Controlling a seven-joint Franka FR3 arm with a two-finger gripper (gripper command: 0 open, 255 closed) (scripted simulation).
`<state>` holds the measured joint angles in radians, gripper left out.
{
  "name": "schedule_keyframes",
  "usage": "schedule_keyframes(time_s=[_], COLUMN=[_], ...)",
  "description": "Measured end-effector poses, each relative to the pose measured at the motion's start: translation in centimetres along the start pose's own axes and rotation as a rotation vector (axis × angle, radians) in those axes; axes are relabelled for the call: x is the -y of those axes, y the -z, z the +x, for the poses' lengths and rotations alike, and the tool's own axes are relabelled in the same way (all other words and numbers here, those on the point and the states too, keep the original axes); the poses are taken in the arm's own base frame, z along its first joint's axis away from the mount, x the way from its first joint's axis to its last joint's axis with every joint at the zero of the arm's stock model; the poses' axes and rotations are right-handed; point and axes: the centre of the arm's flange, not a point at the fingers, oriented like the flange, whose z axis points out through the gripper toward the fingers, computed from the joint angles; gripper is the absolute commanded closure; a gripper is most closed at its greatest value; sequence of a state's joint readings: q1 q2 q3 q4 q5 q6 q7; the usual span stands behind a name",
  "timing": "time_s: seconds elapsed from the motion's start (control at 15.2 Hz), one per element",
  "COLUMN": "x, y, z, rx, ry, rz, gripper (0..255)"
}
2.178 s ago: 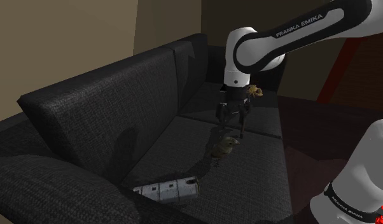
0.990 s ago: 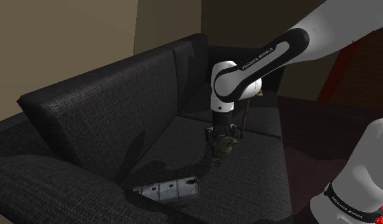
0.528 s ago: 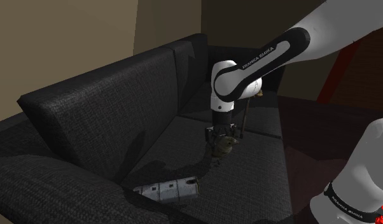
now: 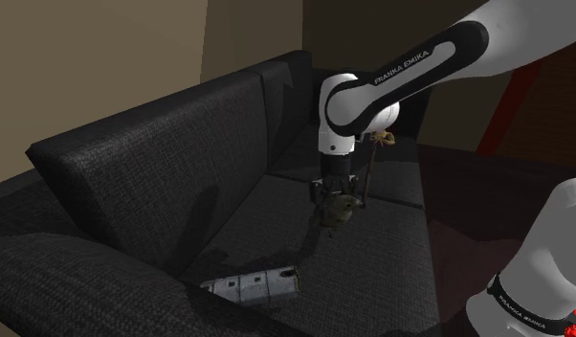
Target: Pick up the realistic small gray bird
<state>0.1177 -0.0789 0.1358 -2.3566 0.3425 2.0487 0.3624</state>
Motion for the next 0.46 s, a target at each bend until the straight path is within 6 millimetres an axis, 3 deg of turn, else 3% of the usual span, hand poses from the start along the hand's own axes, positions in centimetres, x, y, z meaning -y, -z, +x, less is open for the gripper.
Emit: schedule_keyframes(time_s=[0.46], x=[0.5], y=[3.3], z=[-0.9], rx=[0.0], ry=[0.0], rz=[0.0], gripper=[255])
